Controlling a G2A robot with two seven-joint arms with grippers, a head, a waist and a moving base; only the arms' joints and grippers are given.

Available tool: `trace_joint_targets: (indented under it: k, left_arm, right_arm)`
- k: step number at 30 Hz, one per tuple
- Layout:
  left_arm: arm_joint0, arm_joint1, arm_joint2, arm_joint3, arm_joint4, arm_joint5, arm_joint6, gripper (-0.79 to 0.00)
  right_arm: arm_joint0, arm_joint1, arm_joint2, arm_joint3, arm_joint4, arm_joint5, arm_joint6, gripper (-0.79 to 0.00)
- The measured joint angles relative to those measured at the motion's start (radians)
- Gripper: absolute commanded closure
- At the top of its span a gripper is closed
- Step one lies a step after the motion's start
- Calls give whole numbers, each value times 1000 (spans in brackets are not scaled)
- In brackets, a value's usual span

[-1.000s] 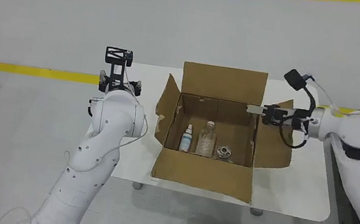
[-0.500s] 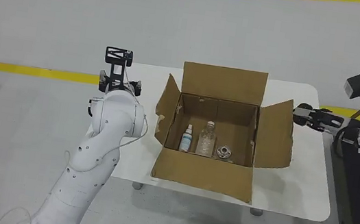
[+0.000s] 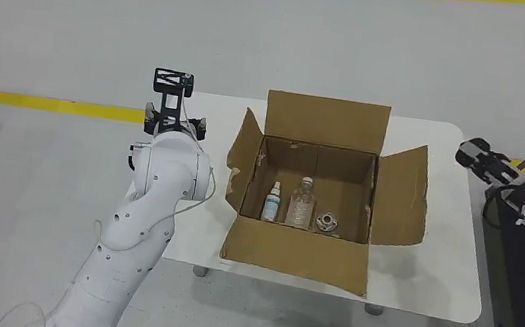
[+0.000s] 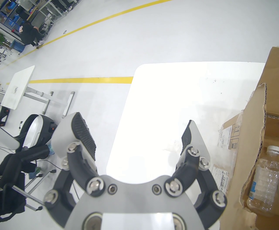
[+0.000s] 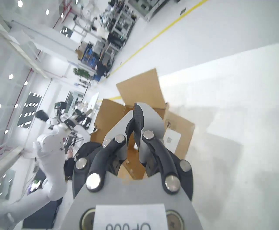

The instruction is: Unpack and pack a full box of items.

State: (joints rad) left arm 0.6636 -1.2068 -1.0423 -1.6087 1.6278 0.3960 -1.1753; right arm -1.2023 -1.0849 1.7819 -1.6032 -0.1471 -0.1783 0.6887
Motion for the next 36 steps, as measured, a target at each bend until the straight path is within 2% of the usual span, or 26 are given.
trace_joint_targets:
  k: [4,7,10,15,16,17,19,20,25,28,31,36]
  left_arm:
    - [0,0,0,0,0,0,0,-785]
    - [0,0,0,0,0,0,0,-785]
    - [0,0,0,0,0,0,0,-785]
    - [1,0,0,0,0,0,1,-785]
    - [8,0,-5,2,-9,-6,9,-696]
    - [18,0,-10,3,-20,-20,19,-385]
    - [38,1,-20,1,-18,-60,42,-197]
    - [48,1,-23,-2,-12,-73,49,0]
    - [102,4,-36,-18,34,-134,94,0]
    - [137,5,-46,-25,42,-180,126,0]
    - [153,5,-62,-25,15,-219,83,0]
    - [152,5,-62,-26,16,-220,74,0]
  right_arm:
    - [-53,-5,-39,56,-246,-49,-239,0]
    - [-61,-15,-102,124,-309,-57,-349,0]
    - [-50,-27,-170,164,-311,-83,-382,0]
    - [-18,-38,-250,144,-228,-140,-351,0]
    - [-11,-40,-264,136,-207,-151,-331,0]
    - [-5,-40,-274,130,-194,-161,-314,0]
    - [7,-41,-296,112,-168,-190,-266,0]
    - [11,-41,-306,105,-156,-203,-243,0]
    - [44,-40,-364,98,-127,-248,-95,0]
    - [70,-40,-400,112,-159,-241,-22,0]
    - [92,-40,-424,125,-178,-217,17,0]
    - [118,-37,-449,142,-190,-183,92,0]
